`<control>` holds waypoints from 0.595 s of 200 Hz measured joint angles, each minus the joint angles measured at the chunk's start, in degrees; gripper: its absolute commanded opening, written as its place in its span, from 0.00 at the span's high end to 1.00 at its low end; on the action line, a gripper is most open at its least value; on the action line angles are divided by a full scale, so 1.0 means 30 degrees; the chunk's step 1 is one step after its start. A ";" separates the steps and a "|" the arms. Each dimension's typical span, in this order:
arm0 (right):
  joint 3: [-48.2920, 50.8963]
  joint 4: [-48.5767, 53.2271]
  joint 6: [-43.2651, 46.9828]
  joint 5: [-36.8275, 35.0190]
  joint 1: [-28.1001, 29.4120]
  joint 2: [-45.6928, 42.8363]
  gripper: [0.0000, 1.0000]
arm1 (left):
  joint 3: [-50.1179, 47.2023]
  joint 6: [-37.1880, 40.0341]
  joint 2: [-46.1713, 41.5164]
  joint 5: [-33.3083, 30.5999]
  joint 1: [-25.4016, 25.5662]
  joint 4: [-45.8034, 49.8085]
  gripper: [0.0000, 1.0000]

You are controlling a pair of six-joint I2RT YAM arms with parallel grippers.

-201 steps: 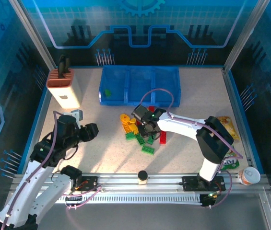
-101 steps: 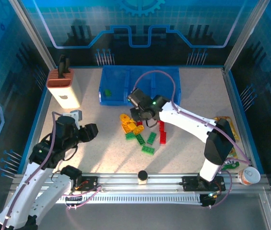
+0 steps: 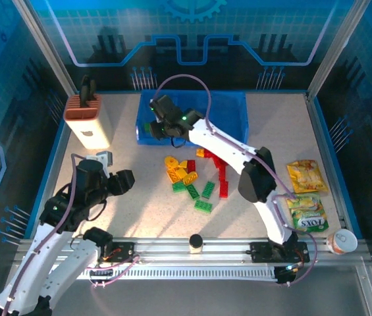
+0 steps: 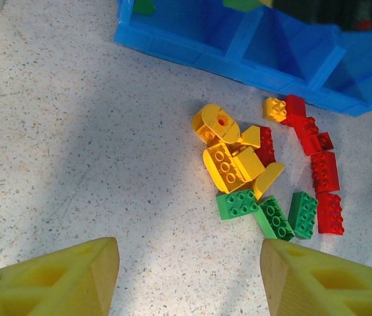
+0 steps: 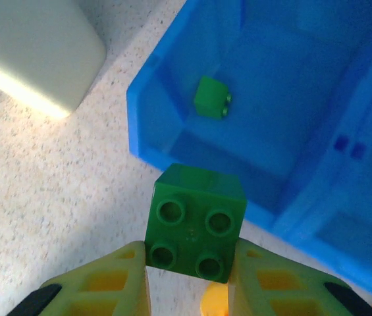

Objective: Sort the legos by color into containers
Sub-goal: Place the lego in the container.

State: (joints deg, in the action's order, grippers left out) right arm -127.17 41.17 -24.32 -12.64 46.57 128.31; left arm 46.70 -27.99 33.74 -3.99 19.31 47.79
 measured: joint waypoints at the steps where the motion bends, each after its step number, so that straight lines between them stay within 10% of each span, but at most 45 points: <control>1: -0.0262 0.0022 0.0000 0.0007 -0.0036 0.0189 0.70 | 0.0000 0.0000 -0.0007 0.0000 0.0000 0.0000 0.40; 119: -0.5005 0.0568 0.0131 0.0087 -0.0670 0.5464 0.65 | -0.0015 -0.0007 0.0000 0.0000 0.0000 0.0007 0.40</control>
State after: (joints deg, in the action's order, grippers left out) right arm -142.19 42.87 -23.92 -12.38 44.56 144.70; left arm 46.65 -28.01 33.74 -3.99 19.31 47.81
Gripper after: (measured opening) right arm 0.332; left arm 0.597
